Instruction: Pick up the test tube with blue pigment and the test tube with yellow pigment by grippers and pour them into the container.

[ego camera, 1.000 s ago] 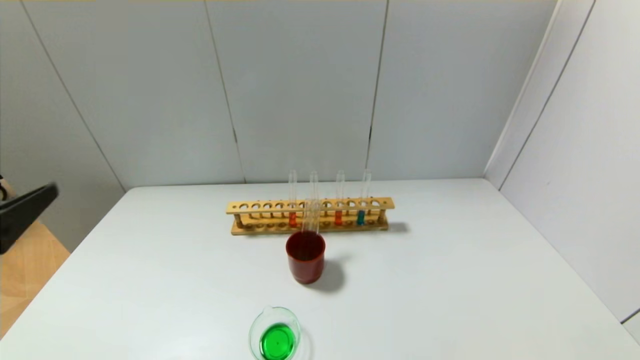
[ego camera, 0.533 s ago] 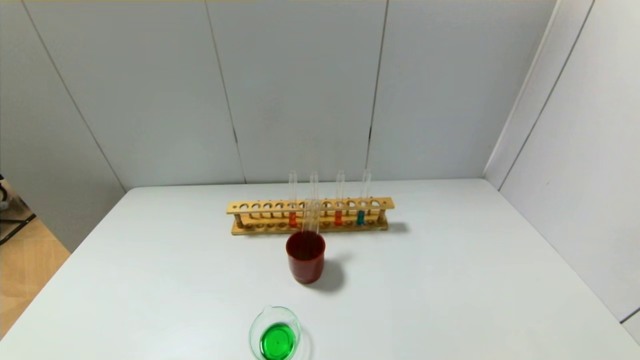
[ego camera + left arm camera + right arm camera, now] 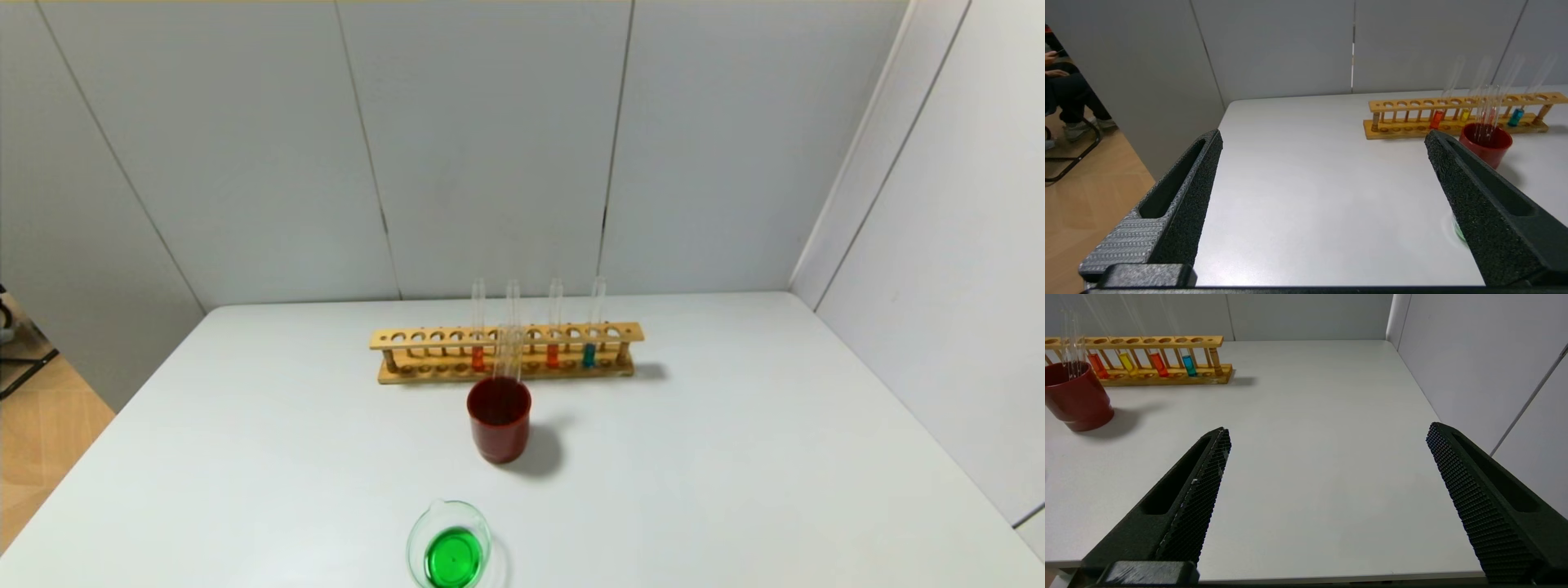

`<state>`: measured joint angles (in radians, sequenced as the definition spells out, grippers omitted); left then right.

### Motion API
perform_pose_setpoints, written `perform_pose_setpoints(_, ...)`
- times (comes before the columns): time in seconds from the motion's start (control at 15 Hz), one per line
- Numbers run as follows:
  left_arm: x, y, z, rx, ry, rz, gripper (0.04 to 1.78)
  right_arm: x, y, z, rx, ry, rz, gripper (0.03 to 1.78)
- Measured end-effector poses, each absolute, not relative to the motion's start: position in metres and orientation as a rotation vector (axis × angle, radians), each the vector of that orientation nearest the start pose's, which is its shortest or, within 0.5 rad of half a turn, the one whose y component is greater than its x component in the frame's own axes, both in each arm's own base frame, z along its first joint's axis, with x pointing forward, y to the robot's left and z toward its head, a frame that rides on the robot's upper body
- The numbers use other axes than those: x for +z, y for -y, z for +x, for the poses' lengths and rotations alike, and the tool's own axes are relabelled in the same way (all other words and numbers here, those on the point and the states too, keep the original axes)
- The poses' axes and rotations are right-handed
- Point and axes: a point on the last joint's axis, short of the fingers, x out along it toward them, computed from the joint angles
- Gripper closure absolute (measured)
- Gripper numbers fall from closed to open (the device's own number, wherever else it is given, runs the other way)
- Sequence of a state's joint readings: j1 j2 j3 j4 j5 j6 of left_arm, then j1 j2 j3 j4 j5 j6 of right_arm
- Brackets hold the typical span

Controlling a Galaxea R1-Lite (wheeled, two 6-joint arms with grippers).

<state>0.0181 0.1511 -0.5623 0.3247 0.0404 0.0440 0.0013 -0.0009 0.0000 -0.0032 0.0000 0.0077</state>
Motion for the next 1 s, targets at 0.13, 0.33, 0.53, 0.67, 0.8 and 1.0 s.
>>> perform_pose_setpoints(0.13,0.18,0.001,-0.065,0.021,0.145,0.027,0.07,0.076,0.0,-0.023,0.002,0.004,0.007,0.06)
perform_pose_setpoints(0.33,0.159,0.001,-0.054,-0.009,0.244,0.0,0.07,0.076,0.0,-0.023,0.001,0.005,0.008,0.06)
perform_pose_setpoints(0.53,0.132,0.001,-0.041,-0.022,0.242,-0.002,0.07,0.076,0.0,-0.023,0.001,0.004,0.008,0.06)
perform_pose_setpoints(0.67,0.115,0.002,-0.033,-0.052,0.222,0.006,0.07,0.076,0.0,-0.023,0.001,0.004,0.008,0.06)
perform_pose_setpoints(0.8,0.097,0.002,-0.026,-0.073,0.166,-0.016,0.07,0.076,0.0,-0.023,0.001,0.004,0.008,0.06)
perform_pose_setpoints(1.0,0.083,0.002,-0.023,-0.07,0.067,-0.033,0.07,0.076,0.0,-0.023,0.001,0.004,0.008,0.06)
